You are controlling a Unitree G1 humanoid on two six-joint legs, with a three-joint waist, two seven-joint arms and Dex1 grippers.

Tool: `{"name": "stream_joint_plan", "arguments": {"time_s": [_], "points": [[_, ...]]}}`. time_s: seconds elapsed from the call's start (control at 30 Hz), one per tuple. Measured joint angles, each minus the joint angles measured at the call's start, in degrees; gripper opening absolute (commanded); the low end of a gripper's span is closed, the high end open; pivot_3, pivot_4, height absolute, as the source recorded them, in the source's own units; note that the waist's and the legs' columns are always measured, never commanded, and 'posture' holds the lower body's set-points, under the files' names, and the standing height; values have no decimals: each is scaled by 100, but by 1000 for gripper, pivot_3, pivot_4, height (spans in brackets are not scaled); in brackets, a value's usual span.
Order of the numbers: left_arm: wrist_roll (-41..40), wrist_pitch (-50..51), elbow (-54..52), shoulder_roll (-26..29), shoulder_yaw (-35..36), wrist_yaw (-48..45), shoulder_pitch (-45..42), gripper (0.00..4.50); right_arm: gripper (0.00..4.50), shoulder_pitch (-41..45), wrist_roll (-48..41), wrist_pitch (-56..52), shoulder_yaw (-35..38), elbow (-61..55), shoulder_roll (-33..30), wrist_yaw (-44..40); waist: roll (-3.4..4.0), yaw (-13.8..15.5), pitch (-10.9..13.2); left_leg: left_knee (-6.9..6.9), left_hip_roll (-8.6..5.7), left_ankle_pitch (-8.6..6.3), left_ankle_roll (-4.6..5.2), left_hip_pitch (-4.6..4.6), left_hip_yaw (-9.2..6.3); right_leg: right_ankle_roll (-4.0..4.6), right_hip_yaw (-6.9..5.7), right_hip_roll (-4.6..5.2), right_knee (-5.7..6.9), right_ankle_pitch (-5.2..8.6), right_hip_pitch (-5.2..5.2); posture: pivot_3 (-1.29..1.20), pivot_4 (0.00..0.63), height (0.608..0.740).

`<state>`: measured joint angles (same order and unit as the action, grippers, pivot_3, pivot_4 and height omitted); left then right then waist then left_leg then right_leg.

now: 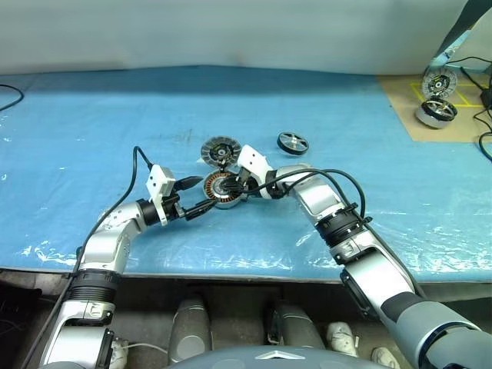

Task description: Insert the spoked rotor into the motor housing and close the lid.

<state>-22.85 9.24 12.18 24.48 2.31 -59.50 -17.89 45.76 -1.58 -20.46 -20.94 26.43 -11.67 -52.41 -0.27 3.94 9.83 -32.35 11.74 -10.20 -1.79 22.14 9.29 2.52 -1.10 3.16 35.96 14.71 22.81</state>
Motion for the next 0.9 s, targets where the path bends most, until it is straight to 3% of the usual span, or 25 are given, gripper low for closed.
{"name": "stream_joint_plan", "arguments": {"time_s": [0.9], "points": [[20,-67,107,-1,-4,-27,-32,4500,548,-5,166,247,17,180,61,-44,0,0,-1,-8,0,0,0,-10,0,13,1,1,8,7,-9,0,150,740]]}}
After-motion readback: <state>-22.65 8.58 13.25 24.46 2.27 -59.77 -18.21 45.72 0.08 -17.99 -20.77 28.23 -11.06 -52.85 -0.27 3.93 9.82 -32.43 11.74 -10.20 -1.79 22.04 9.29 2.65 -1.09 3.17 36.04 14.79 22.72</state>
